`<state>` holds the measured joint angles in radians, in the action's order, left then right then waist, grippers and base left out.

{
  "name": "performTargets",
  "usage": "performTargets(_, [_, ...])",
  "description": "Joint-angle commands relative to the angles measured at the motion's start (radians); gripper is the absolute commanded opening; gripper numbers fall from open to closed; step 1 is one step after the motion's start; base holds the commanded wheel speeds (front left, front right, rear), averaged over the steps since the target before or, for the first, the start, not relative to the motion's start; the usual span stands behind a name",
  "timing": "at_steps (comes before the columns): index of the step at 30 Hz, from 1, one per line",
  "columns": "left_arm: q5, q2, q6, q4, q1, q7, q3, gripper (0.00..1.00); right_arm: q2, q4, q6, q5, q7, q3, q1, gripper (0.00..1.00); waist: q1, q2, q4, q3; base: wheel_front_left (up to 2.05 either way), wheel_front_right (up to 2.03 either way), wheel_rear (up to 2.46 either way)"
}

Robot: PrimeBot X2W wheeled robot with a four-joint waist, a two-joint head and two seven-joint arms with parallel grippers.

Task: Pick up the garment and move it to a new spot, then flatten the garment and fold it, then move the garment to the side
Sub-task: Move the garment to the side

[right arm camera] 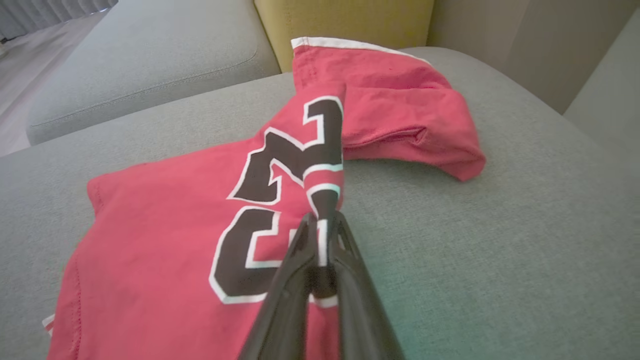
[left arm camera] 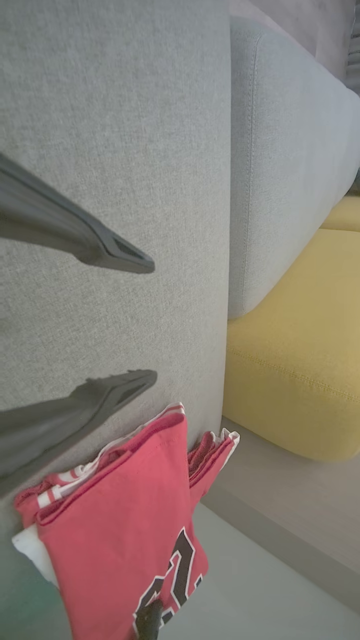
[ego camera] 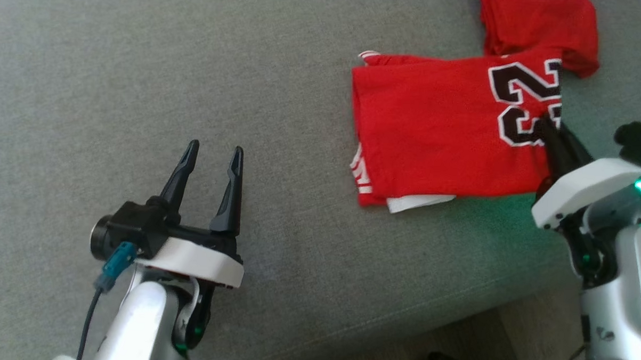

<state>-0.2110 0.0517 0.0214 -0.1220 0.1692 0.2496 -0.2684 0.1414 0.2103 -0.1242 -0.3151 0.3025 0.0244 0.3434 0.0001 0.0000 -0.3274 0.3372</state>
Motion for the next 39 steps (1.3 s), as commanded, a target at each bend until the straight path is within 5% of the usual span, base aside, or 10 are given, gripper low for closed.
performTargets(1, [0.008,-0.001,0.005,0.029,0.025,0.012,0.038,1.00,0.011,-0.041,-0.007,0.008,-0.013,-0.004,0.036,0.00,-0.0001,0.0000,0.004,0.004,0.00,0.00,0.00])
performTargets(17, [-0.027,-0.001,-0.011,0.045,0.036,0.012,0.032,1.00,0.055,0.085,-0.007,0.091,0.022,0.062,0.349,0.00,-0.0001,0.0000,0.099,0.002,0.00,0.00,0.00])
performTargets(39, [-0.051,-0.001,-0.024,0.047,0.037,0.012,-0.001,1.00,0.162,0.390,-0.007,0.408,-0.081,0.381,0.590,0.00,-0.0001,0.0000,0.190,0.021,0.00,0.00,0.00])
